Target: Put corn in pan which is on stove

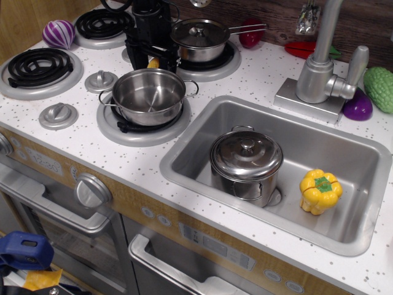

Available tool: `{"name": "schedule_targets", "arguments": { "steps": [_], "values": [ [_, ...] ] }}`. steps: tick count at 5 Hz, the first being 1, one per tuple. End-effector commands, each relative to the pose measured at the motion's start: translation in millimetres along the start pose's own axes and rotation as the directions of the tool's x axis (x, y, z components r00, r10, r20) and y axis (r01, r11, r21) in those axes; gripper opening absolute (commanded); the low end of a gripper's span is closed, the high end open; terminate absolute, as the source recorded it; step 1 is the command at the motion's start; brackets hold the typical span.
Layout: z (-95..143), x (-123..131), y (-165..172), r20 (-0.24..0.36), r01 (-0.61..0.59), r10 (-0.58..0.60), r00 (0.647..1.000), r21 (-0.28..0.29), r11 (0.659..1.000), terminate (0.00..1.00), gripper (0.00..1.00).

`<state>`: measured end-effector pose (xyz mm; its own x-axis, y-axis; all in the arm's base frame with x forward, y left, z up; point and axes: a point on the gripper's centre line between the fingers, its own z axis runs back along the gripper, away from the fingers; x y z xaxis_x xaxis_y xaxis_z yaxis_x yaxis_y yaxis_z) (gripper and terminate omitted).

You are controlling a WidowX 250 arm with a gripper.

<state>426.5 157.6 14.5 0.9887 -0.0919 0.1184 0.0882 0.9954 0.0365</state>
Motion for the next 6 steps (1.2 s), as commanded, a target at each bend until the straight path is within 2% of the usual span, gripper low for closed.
{"name": "schedule_targets", "arguments": {
  "steps": [1, 2, 3, 5, 6],
  "values": [
    [10.9, 5.8, 1.5, 0.066, -0.02, 0.019, 0.998, 0.021, 1.0, 0.0, 1.0],
    [10.5, 6.6, 1.7, 0.075, -0.027, 0.026, 0.997, 0.019, 0.999, 0.0, 0.0],
    [19.6, 5.0, 5.1, 0.091, -0.027, 0.023, 0.996, 0.05, 0.998, 0.0, 0.0],
    [73.6, -5.4, 25.6, 0.092, -0.012, -0.009, 0.996, 0.224, 0.975, 0.0, 0.0],
    [91.0, -14.6, 22.7, 0.084, -0.032, 0.01, 0.996, 0.259, 0.965, 0.0, 0.0]
  ]
}}
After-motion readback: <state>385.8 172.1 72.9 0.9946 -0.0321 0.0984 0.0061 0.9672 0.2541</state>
